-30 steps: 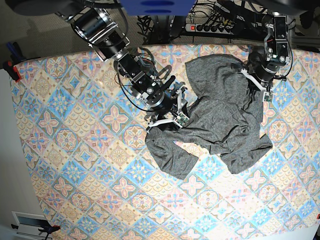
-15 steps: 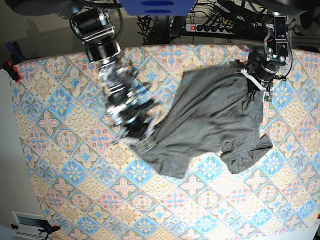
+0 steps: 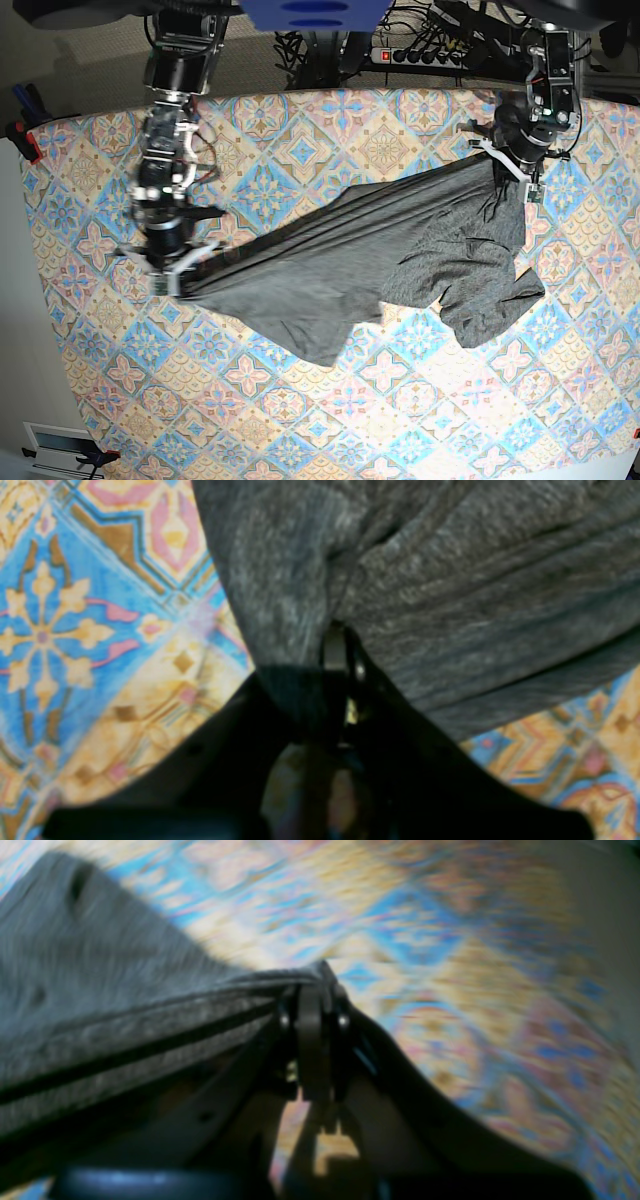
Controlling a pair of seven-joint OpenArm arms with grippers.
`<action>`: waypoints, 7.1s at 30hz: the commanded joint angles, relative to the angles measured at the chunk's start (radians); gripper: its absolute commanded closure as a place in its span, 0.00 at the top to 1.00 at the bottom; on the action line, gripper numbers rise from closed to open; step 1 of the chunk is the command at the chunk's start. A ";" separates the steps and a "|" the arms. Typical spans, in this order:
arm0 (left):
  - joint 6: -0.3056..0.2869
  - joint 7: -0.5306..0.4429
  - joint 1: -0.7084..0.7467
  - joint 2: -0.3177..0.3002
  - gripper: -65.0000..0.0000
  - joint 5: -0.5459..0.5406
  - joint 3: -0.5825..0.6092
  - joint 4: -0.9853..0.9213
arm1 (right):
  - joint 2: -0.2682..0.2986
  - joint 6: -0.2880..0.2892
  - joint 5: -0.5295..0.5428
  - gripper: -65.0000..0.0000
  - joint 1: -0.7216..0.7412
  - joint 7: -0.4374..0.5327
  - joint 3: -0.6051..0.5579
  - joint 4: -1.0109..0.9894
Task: Layout the t-shirt on the table in an organized manner, then fold the t-shirt properly
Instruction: 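Pull the held edge away from the left gripper to stretch the shirt, then release the shirt with the right gripper and regrasp a fold nearby, then drag the grasped fold away from the left gripper to spread the shirt, then release and regrasp the shirt with the right gripper, pulling it flatter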
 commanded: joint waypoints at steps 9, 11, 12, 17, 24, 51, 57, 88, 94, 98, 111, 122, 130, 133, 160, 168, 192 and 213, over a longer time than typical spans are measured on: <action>0.001 0.070 0.016 0.009 0.06 0.018 0.009 0.136 | 0.013 -0.054 -0.015 0.00 -0.032 0.036 0.357 0.066; 0.001 0.070 0.016 0.009 0.06 0.018 0.011 0.158 | 0.009 -0.054 -0.015 0.00 -0.053 0.037 0.393 0.083; 0.001 0.070 0.015 0.009 0.06 0.018 0.011 0.164 | -0.001 -0.054 -0.015 0.00 -0.065 0.037 0.402 0.087; 0.001 0.070 0.010 0.009 0.06 0.016 0.011 0.164 | -0.039 -0.054 -0.010 0.00 -0.131 0.039 0.500 0.132; 0.001 0.070 0.012 0.010 0.06 0.016 0.011 0.161 | -0.100 -0.054 -0.015 0.00 -0.142 0.039 0.678 0.135; -0.001 0.168 0.016 0.065 0.06 0.016 0.011 0.207 | -0.093 -0.026 -0.018 0.53 -0.254 0.025 0.244 0.396; -0.008 0.168 0.012 0.065 0.15 0.015 0.015 0.322 | -0.091 0.023 -0.018 0.53 -0.251 0.025 0.072 0.394; -0.393 0.167 0.010 0.110 0.35 0.021 0.031 0.412 | 0.107 0.083 -0.010 0.53 0.057 0.191 -0.285 -0.328; -0.393 0.167 0.010 0.111 0.35 0.021 0.031 0.412 | 0.105 0.117 -0.015 0.53 0.057 0.217 -0.285 -0.422; -0.393 0.167 0.010 0.114 0.35 0.021 0.031 0.412 | 0.105 0.118 -0.018 0.43 0.057 0.209 -0.296 -0.428; -0.392 0.170 0.013 0.114 0.35 0.021 0.031 0.411 | 0.108 0.112 -0.176 0.00 0.057 0.214 -0.183 -0.424; -0.392 0.170 0.012 0.116 0.35 0.022 0.037 0.411 | 0.107 0.112 -0.177 0.00 0.120 0.207 0.288 -0.239; -0.392 0.168 0.009 0.116 0.35 0.022 0.038 0.399 | 0.107 0.111 -0.177 0.00 0.122 0.207 0.555 -0.207; -0.392 0.168 0.009 0.130 0.35 0.021 0.038 0.399 | 0.107 0.111 -0.177 0.00 0.122 0.207 0.597 -0.238; -0.392 0.172 -0.025 0.144 0.36 0.022 0.081 0.399 | 0.094 0.261 -0.177 0.54 0.036 0.209 0.101 0.101; -0.392 0.172 -0.023 0.137 0.35 0.024 0.075 0.397 | 0.104 0.313 -0.180 0.54 0.042 0.115 -0.210 -0.078; -0.392 0.172 -0.030 0.144 0.35 0.024 0.080 0.383 | 0.170 0.313 -0.180 0.54 0.191 0.114 -0.321 -0.327; -0.389 0.172 -0.031 0.144 0.35 0.025 0.080 0.383 | 0.214 0.289 -0.180 0.03 0.360 0.293 -0.279 -0.744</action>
